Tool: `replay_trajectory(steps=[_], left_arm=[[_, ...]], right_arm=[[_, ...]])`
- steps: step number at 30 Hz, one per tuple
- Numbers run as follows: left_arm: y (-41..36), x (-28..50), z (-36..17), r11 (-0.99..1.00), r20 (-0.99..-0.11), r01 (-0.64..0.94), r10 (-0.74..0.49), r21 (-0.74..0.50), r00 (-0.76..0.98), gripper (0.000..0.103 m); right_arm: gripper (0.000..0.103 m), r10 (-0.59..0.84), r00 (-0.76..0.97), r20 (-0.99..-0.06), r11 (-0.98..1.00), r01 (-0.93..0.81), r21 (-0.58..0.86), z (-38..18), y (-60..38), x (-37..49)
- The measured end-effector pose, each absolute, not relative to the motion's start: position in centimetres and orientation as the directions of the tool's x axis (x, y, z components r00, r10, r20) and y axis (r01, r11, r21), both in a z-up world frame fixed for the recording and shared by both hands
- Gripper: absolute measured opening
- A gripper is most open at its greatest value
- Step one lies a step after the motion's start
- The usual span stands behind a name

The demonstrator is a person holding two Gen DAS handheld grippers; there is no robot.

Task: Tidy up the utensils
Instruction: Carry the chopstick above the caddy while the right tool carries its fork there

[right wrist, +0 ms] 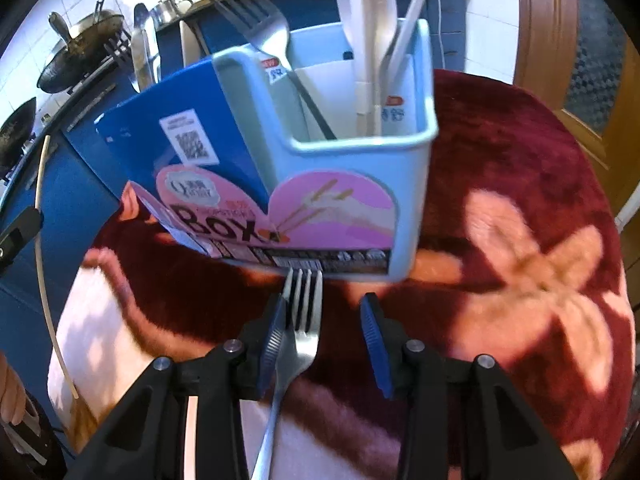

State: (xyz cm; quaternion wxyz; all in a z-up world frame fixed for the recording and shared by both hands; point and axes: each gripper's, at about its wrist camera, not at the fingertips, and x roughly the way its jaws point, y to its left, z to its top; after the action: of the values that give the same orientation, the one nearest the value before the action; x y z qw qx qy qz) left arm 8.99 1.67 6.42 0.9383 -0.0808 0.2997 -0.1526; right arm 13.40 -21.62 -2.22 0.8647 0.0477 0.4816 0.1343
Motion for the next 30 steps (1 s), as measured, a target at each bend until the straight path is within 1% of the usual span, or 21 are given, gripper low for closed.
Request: replay_trajectory(steps=[3,5,6,7,9,11,12,21,27,30], left_arm=[[1.5,8.9,6.8,0.937,-0.521,0.252,-0.345,-0.244,0.78,0.004],[1.3,8.8,7.0,0.936,-0.515,0.256,-0.348,-0.243,0.783,0.004],[1.3,8.8,7.2,0.935,-0.511,0.257,-0.35,-0.245,0.785,0.004],[1.2,8.7,7.3,0.934,-0.507,0.259,-0.352,-0.245,0.787,0.004],[1.2,8.6,7.5,0.934,-0.498,0.261,-0.352,-0.245,0.793,0.004],[1.1,8.4,7.8,0.933,-0.488,0.262,-0.353,-0.246,0.799,0.004],[1.1,8.4,7.9,0.933,-0.484,0.261,-0.352,-0.246,0.801,0.004],[0.8,8.4,8.7,0.932,-0.448,0.258,-0.35,-0.254,0.823,0.004],[0.1,9.0,9.8,0.932,-0.414,0.265,-0.349,-0.247,0.841,0.004],[0.0,9.5,11.0,0.932,-0.389,0.264,-0.345,-0.249,0.854,0.004]], right_arm=[[0.043,0.304,0.509,-0.805,0.952,-0.202,0.232,-2.3,-21.6,13.5],[0.027,0.311,0.518,-0.797,0.95,-0.204,0.239,-2.3,-21.7,13.4],[0.017,0.327,0.523,-0.787,0.945,-0.201,0.259,-2.3,-22.0,13.2],[0.012,0.351,0.523,-0.776,0.936,-0.202,0.287,-2.3,-22.6,13.1],[0.007,0.38,0.534,-0.755,0.925,-0.201,0.323,-2.1,-23.0,12.6],[0.007,0.39,0.552,-0.737,0.92,-0.206,0.332,-1.7,-23.1,11.8],[0.003,0.397,0.561,-0.726,0.917,-0.212,0.337,-1.4,-23.1,11.4],[0.002,0.438,0.687,-0.581,0.895,-0.273,0.352,3.2,-23.2,6.6],[0.002,0.404,0.767,-0.499,0.91,-0.278,0.309,6.3,-23.1,4.7],[0.002,0.359,0.82,-0.446,0.927,-0.258,0.271,8.3,-23.6,4.1]])
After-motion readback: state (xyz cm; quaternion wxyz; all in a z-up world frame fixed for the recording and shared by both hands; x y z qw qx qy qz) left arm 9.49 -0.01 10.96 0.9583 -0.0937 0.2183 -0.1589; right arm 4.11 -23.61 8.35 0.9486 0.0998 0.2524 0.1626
